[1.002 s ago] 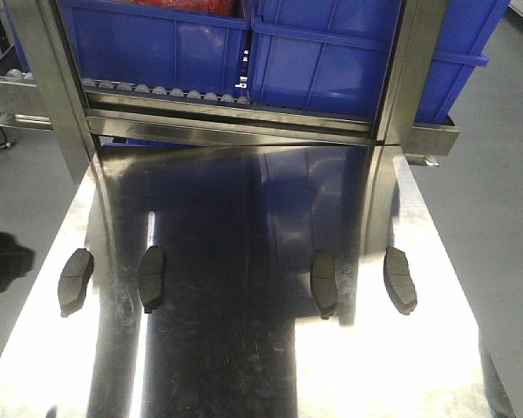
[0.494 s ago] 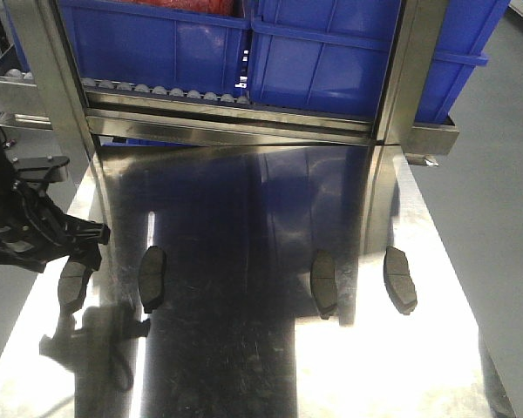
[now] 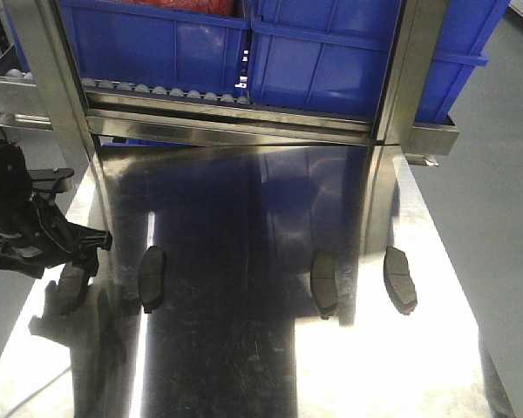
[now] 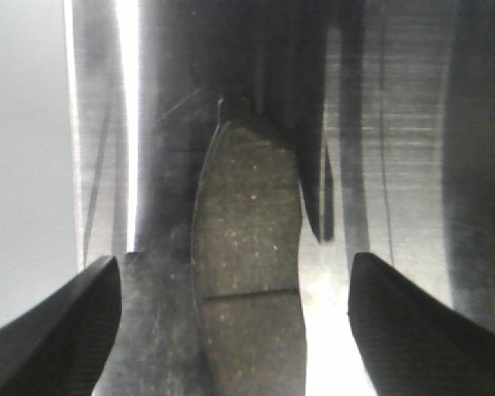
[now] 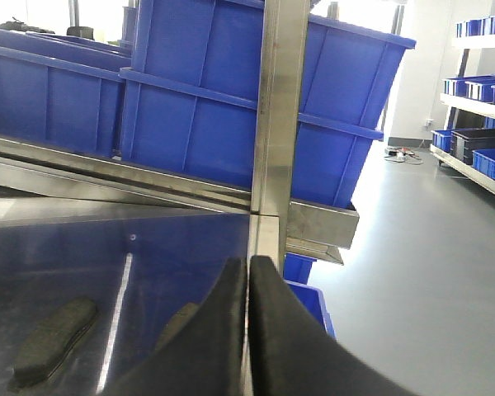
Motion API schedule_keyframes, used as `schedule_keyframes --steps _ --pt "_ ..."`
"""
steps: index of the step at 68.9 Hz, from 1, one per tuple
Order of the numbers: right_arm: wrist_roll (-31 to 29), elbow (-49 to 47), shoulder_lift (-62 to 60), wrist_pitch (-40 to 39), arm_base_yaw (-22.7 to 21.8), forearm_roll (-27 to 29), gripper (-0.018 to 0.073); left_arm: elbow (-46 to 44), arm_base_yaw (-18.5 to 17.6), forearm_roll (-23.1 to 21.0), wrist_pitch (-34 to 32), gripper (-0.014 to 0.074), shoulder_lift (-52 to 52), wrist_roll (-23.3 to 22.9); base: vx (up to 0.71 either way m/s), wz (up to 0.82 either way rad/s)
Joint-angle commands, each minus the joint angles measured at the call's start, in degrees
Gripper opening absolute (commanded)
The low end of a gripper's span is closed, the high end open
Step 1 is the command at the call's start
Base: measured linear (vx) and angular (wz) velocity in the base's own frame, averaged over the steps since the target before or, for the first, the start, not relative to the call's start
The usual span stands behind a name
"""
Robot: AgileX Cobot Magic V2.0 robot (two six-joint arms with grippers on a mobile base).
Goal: Move and align brake pads A on conveyor
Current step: 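Grasp the outermost brake pad with the left gripper and lift it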
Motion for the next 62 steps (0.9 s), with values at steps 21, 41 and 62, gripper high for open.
schedule_keyframes --steps 21,41,62 --pt "-0.54 0.15 -0.63 -3.89 -0.32 -0.16 -0.001 -1.64 -0.26 -0.99 -1.26 0.0533 0.2 2.29 0.0 0.0" --pt "-0.54 0.15 -0.63 -3.89 -0.32 -0.16 -0.001 -1.64 -0.26 -0.99 -2.15 0.0265 1.21 2.71 0.0 0.0" --pt "-0.54 0.15 -0.63 -3.89 -0.32 -0.16 -0.001 -1.14 -0.31 -0.59 -3.52 -0.0007 -1.94 2.76 0.0 0.0"
